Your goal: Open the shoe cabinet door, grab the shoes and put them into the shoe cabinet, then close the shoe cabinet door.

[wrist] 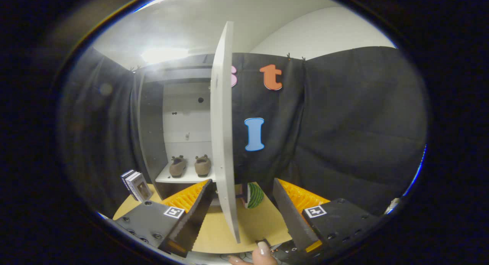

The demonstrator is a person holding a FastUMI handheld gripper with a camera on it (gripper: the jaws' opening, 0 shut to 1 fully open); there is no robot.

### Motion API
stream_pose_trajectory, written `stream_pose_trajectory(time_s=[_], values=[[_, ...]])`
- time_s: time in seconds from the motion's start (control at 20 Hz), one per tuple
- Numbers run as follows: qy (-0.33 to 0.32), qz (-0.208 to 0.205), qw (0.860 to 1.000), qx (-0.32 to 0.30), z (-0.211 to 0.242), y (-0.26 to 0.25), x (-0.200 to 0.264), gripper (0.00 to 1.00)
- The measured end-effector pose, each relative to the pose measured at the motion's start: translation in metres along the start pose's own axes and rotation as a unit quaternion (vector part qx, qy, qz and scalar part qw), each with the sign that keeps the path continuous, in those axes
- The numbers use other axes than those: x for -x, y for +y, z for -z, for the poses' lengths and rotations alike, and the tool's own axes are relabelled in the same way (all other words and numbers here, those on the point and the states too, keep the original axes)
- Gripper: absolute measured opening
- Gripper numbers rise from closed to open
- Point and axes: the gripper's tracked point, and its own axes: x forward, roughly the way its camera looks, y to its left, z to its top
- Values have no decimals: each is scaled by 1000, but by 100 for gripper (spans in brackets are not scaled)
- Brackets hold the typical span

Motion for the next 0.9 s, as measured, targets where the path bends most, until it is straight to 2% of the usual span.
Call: stream_pose_trajectory(time_s=[0.15, 0.35, 0.65, 0.9], values=[[-7, -5, 1000, -7, -2, -30, -22, 98], [-6, -30, 999, -22, 1, -47, -66, 98], [0, -100, 994, -39, 3, -40, -150, 97], [6, -151, 988, -43, 7, -22, -181, 96]])
